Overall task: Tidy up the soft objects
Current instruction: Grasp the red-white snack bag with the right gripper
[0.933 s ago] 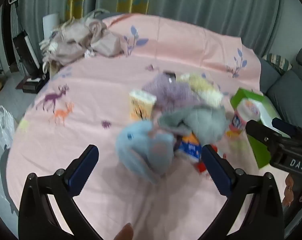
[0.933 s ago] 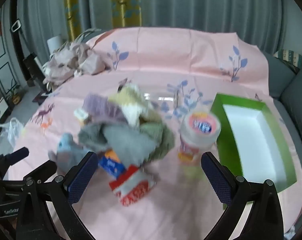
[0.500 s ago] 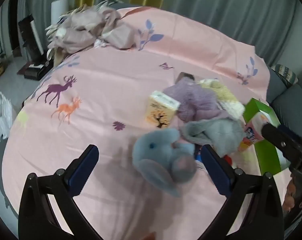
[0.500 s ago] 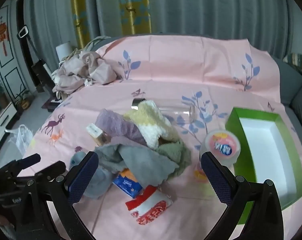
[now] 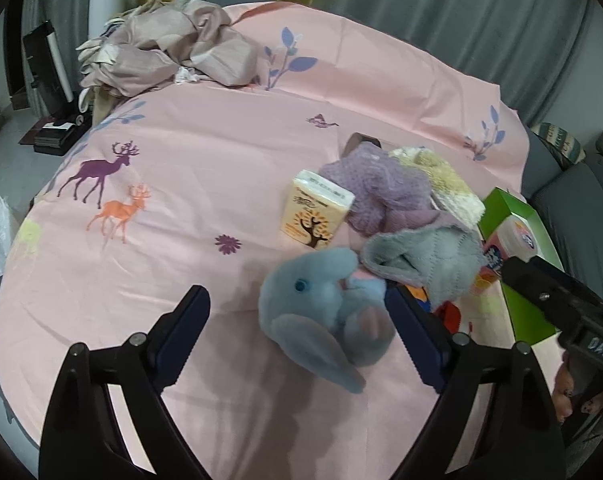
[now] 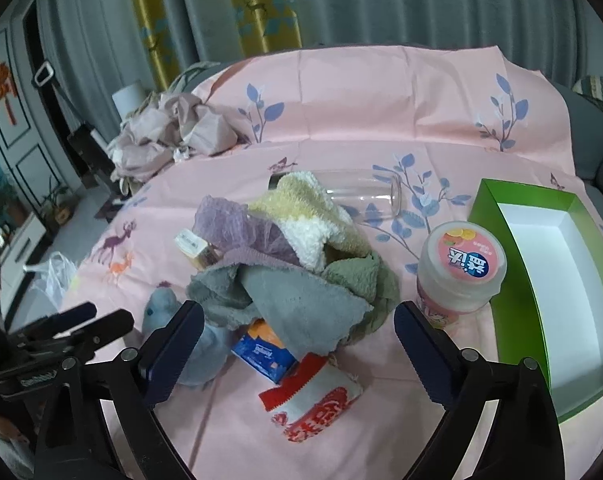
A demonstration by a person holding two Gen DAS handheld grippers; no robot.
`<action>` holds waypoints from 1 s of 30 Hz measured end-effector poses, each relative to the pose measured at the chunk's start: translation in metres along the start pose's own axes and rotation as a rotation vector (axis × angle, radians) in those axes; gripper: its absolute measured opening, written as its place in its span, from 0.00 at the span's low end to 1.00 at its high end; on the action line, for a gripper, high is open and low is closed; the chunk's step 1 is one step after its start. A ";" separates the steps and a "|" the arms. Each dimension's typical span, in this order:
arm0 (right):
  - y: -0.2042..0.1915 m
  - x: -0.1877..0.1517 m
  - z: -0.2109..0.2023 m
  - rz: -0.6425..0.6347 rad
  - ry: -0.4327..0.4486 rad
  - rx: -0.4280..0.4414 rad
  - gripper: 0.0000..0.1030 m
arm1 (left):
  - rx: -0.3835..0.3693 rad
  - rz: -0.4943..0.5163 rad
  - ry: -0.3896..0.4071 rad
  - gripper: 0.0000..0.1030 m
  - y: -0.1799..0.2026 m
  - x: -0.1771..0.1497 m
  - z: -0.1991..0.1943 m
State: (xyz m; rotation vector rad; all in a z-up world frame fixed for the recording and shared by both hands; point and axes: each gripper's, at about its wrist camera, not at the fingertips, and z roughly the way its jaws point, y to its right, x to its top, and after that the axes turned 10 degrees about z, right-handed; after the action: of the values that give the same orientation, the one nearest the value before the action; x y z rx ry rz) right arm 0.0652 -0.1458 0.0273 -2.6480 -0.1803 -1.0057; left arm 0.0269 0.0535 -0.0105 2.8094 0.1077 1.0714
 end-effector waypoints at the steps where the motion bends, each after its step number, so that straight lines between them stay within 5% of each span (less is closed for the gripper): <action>1: 0.000 0.000 0.001 0.000 -0.003 -0.009 0.94 | -0.006 0.002 -0.002 0.84 0.001 -0.001 0.000; 9: -0.001 -0.002 0.013 -0.003 -0.043 -0.056 0.94 | -0.030 0.022 -0.033 0.79 0.011 -0.001 0.008; 20: 0.032 0.009 0.004 0.141 -0.116 0.073 0.88 | -0.135 0.068 -0.013 0.63 0.048 0.003 0.004; 26: 0.038 0.006 0.013 0.152 -0.187 0.076 0.69 | -0.191 0.141 -0.070 0.54 0.095 -0.013 0.014; 30: 0.036 -0.001 0.023 0.137 -0.246 0.093 0.67 | -0.291 0.125 -0.149 0.49 0.110 -0.023 0.027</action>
State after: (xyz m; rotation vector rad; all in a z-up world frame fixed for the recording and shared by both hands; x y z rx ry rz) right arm 0.0868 -0.1722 0.0017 -2.6501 -0.0940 -0.6132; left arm 0.0302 -0.0602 -0.0289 2.6445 -0.2237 0.8199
